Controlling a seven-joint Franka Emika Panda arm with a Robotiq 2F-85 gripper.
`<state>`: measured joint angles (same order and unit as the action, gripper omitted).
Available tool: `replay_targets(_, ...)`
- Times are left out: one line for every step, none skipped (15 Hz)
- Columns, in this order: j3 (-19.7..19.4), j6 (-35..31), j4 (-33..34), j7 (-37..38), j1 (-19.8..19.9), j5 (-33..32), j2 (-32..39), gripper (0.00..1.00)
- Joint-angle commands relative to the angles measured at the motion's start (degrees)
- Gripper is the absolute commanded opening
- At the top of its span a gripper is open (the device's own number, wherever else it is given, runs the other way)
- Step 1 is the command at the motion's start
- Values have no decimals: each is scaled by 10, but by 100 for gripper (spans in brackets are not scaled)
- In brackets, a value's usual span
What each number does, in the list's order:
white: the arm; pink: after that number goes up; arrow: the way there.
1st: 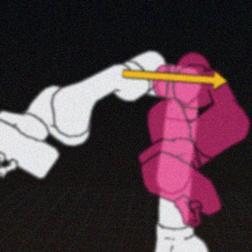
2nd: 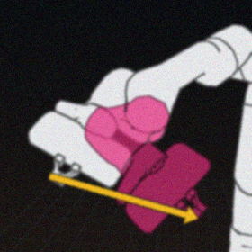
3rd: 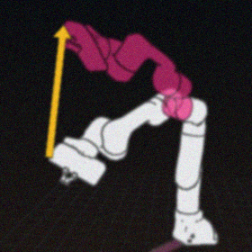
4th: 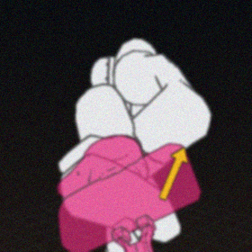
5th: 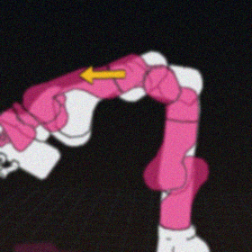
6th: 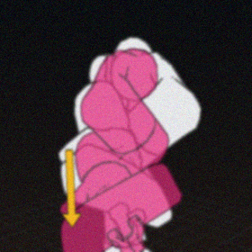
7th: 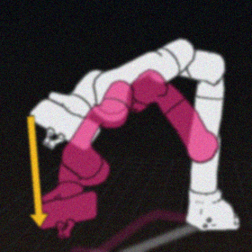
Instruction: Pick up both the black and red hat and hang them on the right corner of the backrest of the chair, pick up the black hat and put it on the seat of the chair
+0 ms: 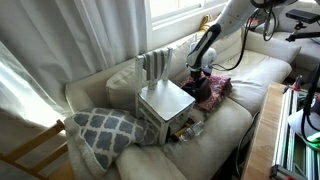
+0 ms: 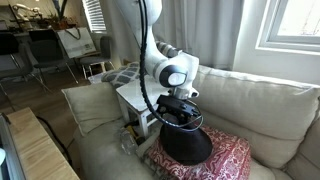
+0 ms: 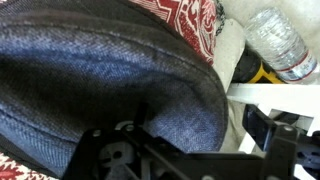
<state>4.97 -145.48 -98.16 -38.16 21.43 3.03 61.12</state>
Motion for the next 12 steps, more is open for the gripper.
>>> replay_targets(-7,-30,16,8,-9,-18,33,65)
replay_targets(-10,-37,16,10,-12,-23,35,58)
replay_targets(-11,-41,17,11,-13,-27,37,49)
replay_targets(-14,-45,18,13,-15,-31,40,42)
replay_targets(-16,-49,19,14,-16,-35,42,34)
replay_targets(-17,-52,21,15,-17,-38,44,27)
replay_targets(-17,-54,22,16,-17,-40,45,19)
replay_targets(-15,-47,25,16,-14,-38,45,13)
replay_targets(-13,-43,26,15,-11,-36,44,6)
replay_targets(-6,-30,27,10,-3,-31,40,1)
replay_targets(-3,-22,29,9,3,-28,36,0)
replay_targets(-1,-8,29,6,11,-24,27,2)
